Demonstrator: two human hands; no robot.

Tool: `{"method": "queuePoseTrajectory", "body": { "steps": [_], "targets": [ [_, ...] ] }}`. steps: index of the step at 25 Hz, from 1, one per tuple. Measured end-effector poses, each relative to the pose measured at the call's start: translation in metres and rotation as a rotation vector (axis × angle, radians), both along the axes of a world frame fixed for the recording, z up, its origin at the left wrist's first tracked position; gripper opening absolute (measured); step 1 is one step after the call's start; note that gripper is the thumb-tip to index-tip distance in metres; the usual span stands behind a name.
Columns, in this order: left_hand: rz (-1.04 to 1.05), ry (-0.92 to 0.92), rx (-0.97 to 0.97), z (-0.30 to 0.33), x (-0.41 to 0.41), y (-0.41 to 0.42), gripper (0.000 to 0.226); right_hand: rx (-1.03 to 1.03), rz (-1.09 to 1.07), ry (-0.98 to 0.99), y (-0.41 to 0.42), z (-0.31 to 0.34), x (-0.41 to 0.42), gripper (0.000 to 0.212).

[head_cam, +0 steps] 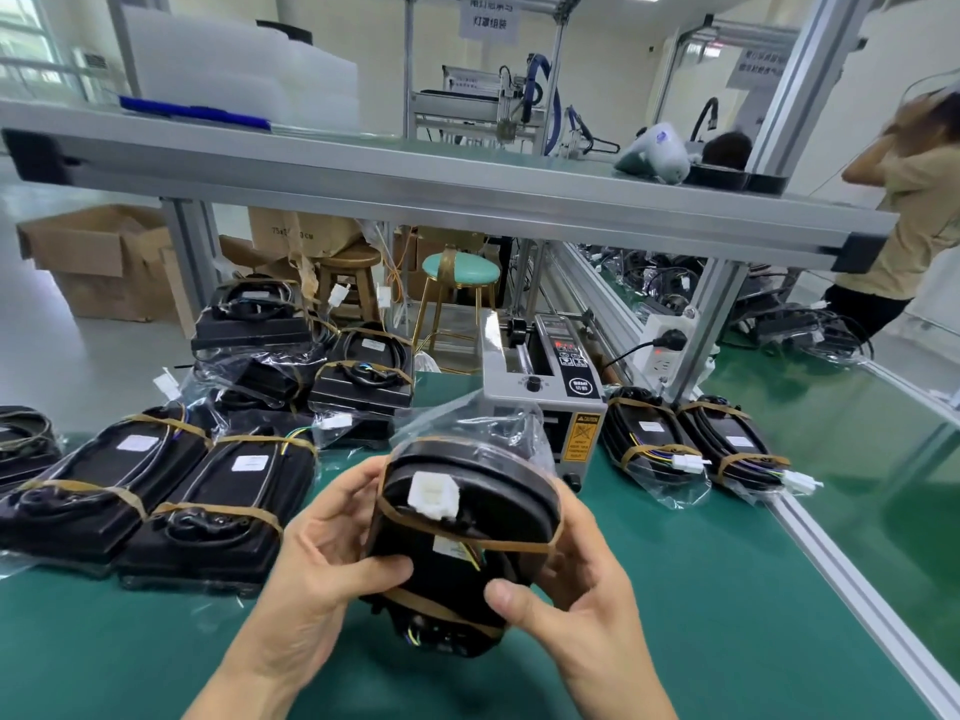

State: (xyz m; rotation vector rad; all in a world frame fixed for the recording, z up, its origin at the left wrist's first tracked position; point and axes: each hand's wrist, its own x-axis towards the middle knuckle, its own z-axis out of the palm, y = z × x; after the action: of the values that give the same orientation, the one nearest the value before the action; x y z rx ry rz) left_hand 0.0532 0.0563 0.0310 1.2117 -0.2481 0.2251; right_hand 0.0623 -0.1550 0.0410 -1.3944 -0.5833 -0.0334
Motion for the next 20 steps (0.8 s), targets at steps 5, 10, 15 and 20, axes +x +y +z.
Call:
{"method": "queuePoseTrajectory", "body": {
  "steps": [5,10,15,20],
  "targets": [
    [-0.116,0.093,0.353,0.011,-0.011,0.019,0.062,0.107,-0.013,0.055,0.012,0.016,0.01,0.072],
    [0.206,0.305,0.362,0.018,-0.017,0.022,0.032,0.051,0.008,0.338,0.039,0.02,0.028,0.046],
    [0.561,0.398,0.34,0.02,-0.019,0.049,0.048,-0.07,0.115,0.538,0.086,0.018,0.047,0.033],
    [0.782,0.47,0.432,0.03,-0.013,0.095,0.04,-0.171,0.265,0.571,0.144,0.03,0.067,0.029]
  ]
}}
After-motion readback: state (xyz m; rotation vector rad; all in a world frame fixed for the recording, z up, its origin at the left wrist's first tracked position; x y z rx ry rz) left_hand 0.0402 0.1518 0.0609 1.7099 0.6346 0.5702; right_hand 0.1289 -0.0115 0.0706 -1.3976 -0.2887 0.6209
